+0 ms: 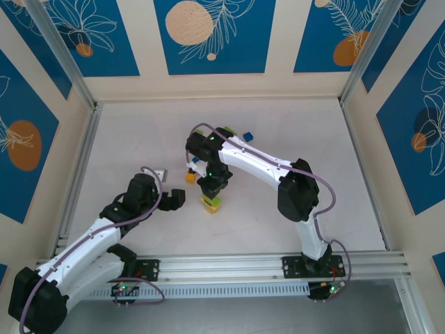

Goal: Assemble a carrot with lego

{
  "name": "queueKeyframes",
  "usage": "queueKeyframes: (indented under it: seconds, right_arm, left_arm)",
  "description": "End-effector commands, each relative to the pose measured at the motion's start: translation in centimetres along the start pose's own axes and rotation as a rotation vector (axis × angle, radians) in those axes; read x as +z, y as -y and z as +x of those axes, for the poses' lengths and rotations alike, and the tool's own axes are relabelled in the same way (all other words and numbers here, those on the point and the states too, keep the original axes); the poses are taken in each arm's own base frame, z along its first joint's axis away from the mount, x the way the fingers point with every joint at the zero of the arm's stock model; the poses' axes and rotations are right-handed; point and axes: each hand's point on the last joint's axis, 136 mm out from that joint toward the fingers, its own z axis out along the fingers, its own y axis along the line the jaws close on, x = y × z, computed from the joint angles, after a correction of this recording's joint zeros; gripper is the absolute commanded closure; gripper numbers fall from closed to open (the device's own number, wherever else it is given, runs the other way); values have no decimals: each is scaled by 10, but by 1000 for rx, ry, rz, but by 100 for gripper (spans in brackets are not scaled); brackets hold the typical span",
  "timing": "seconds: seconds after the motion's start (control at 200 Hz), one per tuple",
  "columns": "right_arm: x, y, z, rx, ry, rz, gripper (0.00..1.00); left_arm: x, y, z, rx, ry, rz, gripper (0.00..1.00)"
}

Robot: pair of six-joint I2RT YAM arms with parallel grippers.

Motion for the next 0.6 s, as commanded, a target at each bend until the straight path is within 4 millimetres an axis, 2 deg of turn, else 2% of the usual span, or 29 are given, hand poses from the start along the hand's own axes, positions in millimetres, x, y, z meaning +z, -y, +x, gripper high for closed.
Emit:
queueKeyframes:
  seconds: [0.0,0.285,0.595]
  right_arm:
    - [23,-8,-5,20,-40,-41,78]
    - [26,-7,-5,7,-56,-27,77]
    - [33,-2,0,-4,-109,64,77]
  left_arm:
    - [1,1,9,7,-24,6,6]
    - [1,0,9,9,-23,4,6]
    - [1,1,9,9,-22,5,6]
